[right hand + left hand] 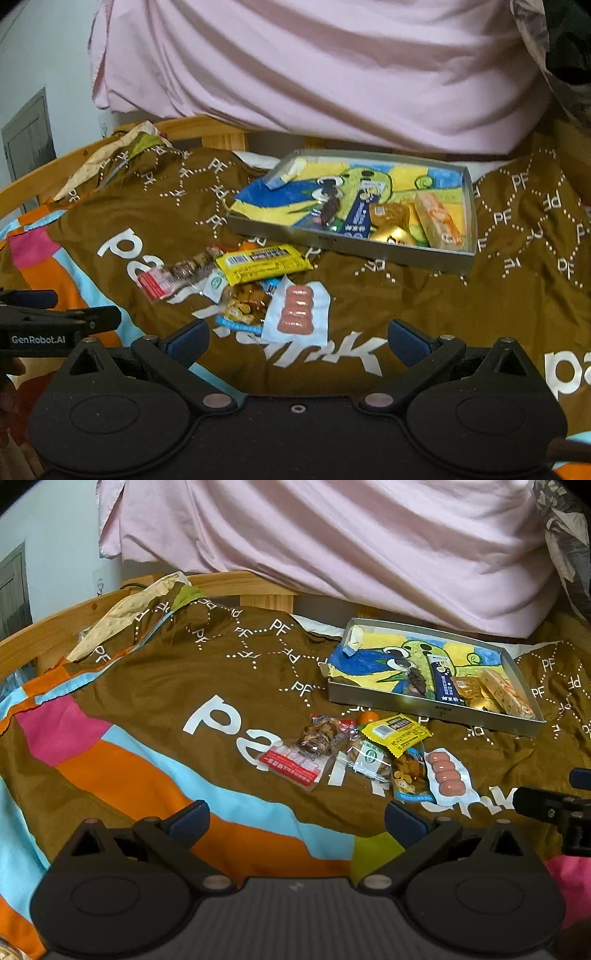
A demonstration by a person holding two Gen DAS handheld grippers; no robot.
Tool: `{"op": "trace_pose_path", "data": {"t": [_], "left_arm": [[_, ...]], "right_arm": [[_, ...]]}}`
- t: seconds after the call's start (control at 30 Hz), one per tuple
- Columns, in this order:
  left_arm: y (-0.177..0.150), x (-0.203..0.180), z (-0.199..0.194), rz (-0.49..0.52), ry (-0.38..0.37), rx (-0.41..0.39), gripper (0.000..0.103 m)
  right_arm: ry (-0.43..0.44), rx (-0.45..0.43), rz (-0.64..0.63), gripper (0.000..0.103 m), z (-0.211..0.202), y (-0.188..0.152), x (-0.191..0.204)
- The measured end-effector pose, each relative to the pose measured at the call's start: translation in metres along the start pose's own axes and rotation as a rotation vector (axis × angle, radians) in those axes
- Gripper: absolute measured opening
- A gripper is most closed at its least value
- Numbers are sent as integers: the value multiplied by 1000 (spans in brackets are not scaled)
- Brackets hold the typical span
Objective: Organize snacks
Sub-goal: 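Lift both tools out of the tray back over the loose snacks, then grasp the clear nut pack with left tool while right tool grasps the sausage pack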
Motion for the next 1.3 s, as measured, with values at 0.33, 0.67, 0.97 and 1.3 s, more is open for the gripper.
{"op": "trace_pose_path", "data": {"t": [0.33,0.67,0.97,1.3], "left_arm": [[0,-3,4,8,-12,11,103],[0,-7,10,21,-28,32,103],[11,-12,28,59,-53,38,103],[23,-8,57,83,-80,39,103]], "right_arm": [[1,56,2,102,9,-5,1],[16,115,19,102,19,-11,2],[14,139,52,102,28,-7,-6],[88,197,74,102,52,1,-7]]}}
Point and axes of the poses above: each gripper's, at about its wrist camera, not at the fingertips, and z roughly the way its jaws point, x to its left, y to its top, the point moved 6 cm from there along z, roughly the way its jaws point, and after that the axes turned 4 degrees about -z, right-handed, at the moved point
